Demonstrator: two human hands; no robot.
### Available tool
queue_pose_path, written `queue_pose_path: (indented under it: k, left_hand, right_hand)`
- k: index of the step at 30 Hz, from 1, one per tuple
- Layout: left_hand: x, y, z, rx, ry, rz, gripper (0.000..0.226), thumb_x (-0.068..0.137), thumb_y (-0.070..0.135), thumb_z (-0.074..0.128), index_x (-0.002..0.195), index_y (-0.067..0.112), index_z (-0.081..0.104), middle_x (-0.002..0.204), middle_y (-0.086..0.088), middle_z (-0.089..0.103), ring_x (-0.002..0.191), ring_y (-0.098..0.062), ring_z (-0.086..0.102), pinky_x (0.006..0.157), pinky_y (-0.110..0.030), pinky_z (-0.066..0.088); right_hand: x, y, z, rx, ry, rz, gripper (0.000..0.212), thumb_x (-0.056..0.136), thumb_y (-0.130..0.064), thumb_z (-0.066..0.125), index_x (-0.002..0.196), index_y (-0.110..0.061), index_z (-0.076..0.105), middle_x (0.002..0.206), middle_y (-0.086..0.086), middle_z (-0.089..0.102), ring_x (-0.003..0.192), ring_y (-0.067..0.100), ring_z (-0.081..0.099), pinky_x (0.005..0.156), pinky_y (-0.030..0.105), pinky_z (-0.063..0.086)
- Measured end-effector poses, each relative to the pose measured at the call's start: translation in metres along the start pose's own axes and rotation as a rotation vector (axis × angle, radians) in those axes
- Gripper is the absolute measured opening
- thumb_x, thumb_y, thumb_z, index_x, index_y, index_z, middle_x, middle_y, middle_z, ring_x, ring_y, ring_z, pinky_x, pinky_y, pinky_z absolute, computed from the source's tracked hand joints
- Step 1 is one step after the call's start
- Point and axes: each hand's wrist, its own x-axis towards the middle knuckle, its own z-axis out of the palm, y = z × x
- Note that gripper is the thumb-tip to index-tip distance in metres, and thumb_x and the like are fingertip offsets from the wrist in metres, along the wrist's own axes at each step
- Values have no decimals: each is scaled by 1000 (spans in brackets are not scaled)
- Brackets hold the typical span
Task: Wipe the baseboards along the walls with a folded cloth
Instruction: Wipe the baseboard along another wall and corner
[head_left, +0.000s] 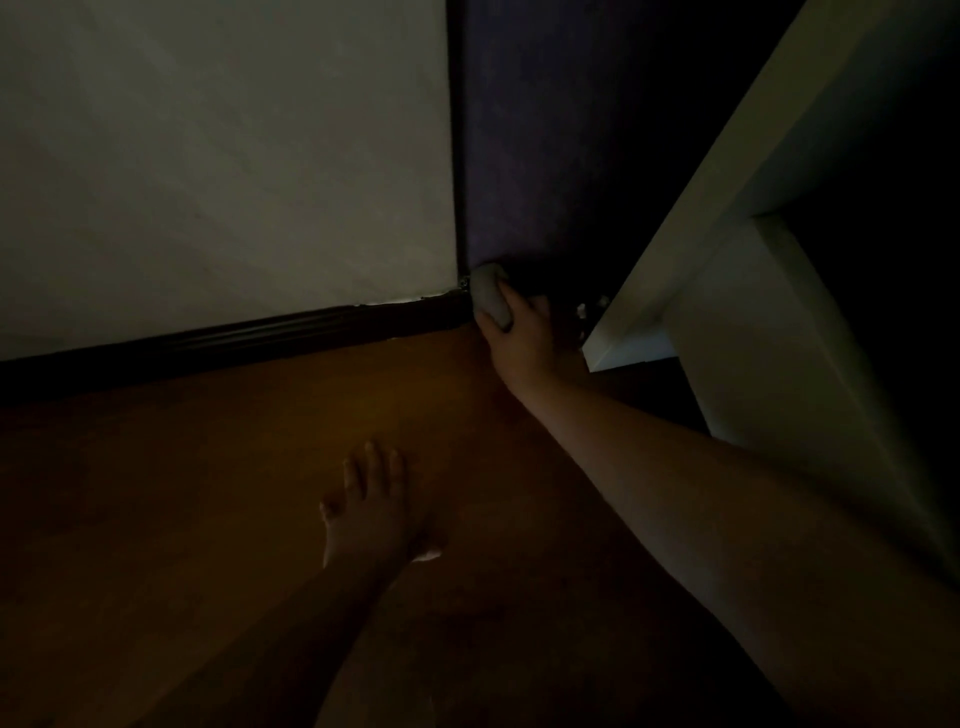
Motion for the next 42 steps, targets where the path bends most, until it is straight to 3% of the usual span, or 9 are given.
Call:
queue_pose_path:
  k: [4,8,12,15,18,28,32,40,42]
  left_hand:
    - [-1,0,-2,-9,-11,6,135,70,76,66,152,20,-24,157,-13,-33,147,-39,-21,116,-66,15]
    - [0,-3,1,-30,3,12,136,68,77,67,151,22,-26,156,-11,-35,146,-37,-24,117,-65,12]
    - [0,-2,1,-25,-5,8,136,69,77,66,151,21,-26,156,-12,-35,146,-38,-23,117,-65,13]
    - [0,0,-1,-23,-4,14,134,70,76,65,152,21,-26,156,-13,-35,146,-38,-24,116,-66,14]
    - [-3,0,-3,-24,-17,16,133,71,75,66,152,20,-24,157,-14,-33,146,-40,-22,116,-66,13]
    - [-1,4,-2,-19,-19,13,134,72,71,69,152,18,-23,157,-16,-33,146,-42,-21,114,-69,14]
    - [0,2,0,-24,1,24,134,72,71,68,152,18,-24,157,-16,-33,146,-42,-21,114,-69,14]
    - [-4,0,-4,-12,16,45,132,73,75,65,153,18,-23,158,-16,-30,147,-42,-18,114,-68,17]
    - [-5,0,-3,-20,32,52,131,73,75,65,154,18,-21,159,-14,-29,148,-41,-18,114,-68,18]
  right_hand:
    - [-4,12,-18,-157,-31,-7,51,96,-39,58,146,-34,45,137,10,40,123,27,47,100,23,28]
    - [-11,15,-12,-106,140,148,57,98,-37,56,150,-30,36,147,16,30,132,33,42,114,40,33]
    - [18,13,-21,31,236,274,57,100,-34,52,152,-21,33,148,20,33,133,34,40,112,35,27]
    - [36,11,-21,-21,217,299,55,101,-37,46,151,-17,35,147,20,39,134,36,39,111,40,30]
    - [43,9,-18,-53,237,333,54,101,-34,48,151,-17,35,150,19,36,136,32,37,113,35,26]
    - [16,-9,11,-99,-2,46,48,98,-28,57,143,-18,48,135,21,39,119,36,49,106,32,35]
    - [21,-9,-10,-262,-123,-121,49,98,-23,58,145,-19,47,129,20,41,112,35,51,107,29,35]
    - [8,-15,-15,-585,-133,-289,53,93,-18,60,144,-19,47,127,21,42,109,37,53,100,42,45]
    - [-10,-11,-13,-637,-290,-328,48,94,-21,58,141,-25,49,129,16,42,113,34,50,100,40,44]
